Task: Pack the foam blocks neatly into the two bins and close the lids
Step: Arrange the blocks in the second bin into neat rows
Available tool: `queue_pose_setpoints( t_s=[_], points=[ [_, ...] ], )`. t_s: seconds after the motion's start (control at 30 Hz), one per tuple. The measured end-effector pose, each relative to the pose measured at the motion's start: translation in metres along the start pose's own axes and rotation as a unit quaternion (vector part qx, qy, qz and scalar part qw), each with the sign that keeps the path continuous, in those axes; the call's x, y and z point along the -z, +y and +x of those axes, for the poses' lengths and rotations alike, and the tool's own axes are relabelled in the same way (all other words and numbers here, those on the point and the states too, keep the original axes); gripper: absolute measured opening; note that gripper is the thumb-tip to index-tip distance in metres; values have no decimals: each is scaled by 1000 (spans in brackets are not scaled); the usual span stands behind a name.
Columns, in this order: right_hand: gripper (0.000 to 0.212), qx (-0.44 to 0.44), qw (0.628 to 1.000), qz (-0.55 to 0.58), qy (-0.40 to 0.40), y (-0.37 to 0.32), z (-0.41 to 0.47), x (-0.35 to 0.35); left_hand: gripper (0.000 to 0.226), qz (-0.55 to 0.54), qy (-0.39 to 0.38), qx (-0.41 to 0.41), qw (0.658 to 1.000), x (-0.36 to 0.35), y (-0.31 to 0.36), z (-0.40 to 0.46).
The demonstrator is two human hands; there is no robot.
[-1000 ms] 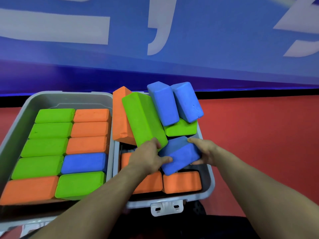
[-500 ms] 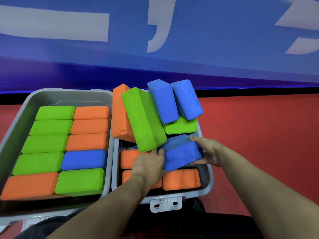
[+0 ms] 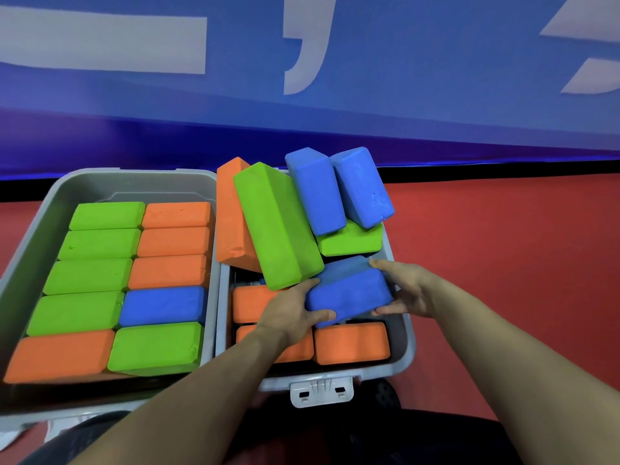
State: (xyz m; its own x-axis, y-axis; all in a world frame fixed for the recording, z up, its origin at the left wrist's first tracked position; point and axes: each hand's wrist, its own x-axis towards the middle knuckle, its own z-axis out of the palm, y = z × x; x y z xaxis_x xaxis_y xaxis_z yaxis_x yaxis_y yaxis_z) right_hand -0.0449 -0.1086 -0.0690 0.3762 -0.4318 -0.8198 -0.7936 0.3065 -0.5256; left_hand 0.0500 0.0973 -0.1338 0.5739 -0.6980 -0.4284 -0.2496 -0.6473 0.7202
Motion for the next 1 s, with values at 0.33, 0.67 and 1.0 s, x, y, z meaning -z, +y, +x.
queue_pose_setpoints(
  t_s=[0.33, 0.67, 1.0],
  points=[
    [73, 204, 949, -237, 49, 3, -1, 12, 83, -89, 85, 15, 992, -5, 14, 1],
    [50, 158, 974, -159, 33, -12, -9, 11, 40, -248, 115, 66, 960, 5, 14, 0],
    [72, 277, 866, -408, 81, -8, -6, 12, 9, -337, 99, 60, 934, -1, 15, 5]
  ],
)
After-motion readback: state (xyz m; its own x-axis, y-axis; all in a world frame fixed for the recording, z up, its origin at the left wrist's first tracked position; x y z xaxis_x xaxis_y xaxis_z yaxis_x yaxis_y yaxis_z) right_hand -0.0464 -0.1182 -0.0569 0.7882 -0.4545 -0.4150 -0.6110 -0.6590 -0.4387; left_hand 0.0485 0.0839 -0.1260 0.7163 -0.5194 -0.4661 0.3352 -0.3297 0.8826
